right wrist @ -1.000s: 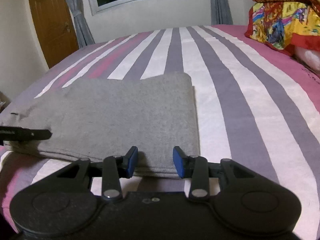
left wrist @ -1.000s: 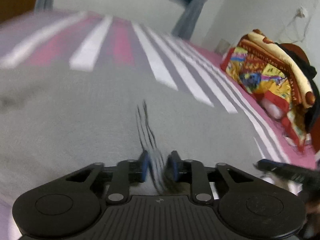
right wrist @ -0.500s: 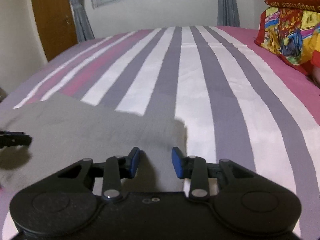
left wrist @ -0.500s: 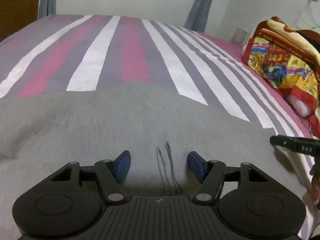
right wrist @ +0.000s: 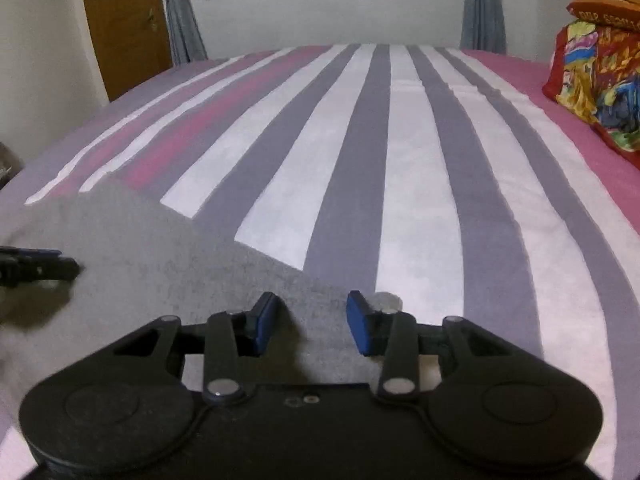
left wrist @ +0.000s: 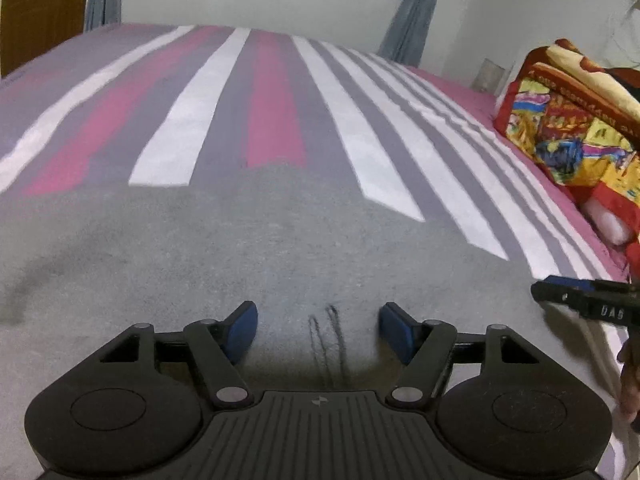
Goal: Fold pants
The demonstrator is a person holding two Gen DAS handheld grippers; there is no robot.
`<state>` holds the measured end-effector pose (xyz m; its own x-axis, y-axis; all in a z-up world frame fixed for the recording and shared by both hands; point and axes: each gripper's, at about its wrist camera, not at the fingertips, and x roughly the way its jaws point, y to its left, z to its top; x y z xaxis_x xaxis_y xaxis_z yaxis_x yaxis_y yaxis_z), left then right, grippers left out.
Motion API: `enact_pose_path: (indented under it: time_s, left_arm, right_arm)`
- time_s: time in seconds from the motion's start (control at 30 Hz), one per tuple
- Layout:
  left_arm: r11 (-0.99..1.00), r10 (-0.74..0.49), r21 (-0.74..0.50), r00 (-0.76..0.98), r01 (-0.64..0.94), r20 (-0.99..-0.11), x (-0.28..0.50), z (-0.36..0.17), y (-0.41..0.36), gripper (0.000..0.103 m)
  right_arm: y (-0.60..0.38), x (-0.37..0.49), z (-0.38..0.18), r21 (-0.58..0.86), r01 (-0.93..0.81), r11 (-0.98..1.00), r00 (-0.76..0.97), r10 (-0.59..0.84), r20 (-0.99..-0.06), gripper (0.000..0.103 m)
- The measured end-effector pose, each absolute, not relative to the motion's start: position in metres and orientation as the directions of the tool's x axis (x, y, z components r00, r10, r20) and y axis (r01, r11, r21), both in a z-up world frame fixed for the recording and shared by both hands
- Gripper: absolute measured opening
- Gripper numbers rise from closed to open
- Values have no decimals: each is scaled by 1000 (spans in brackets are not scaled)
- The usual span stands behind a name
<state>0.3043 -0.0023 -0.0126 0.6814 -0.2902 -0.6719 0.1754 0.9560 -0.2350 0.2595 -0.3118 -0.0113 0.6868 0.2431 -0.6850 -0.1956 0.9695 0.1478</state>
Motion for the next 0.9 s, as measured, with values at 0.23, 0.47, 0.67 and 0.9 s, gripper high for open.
enact_pose_path:
  time_s: [0.23,0.47,0.67,0.9]
  left_arm:
    - [961,-272,-153,691,231,-670,255,-9,-9,69]
    - [972,-220,-91,713,216,-666,226,-4,-15,71]
    - [975,-197,-51,742,216,-641,198,8,-3,71]
    - [984,-165,-53,770,169,-617,178,18,26,71]
  right_arm:
    - [-324,196,13,191,-159,969,761,243,-601,45]
    - [-328,167,-7,153,-131,979,702,201,-683,49]
    - [-348,116,7,207,-129,970,815,223,-535,55]
    - [-361,106,9,252,-99,963,843,216,-493,61]
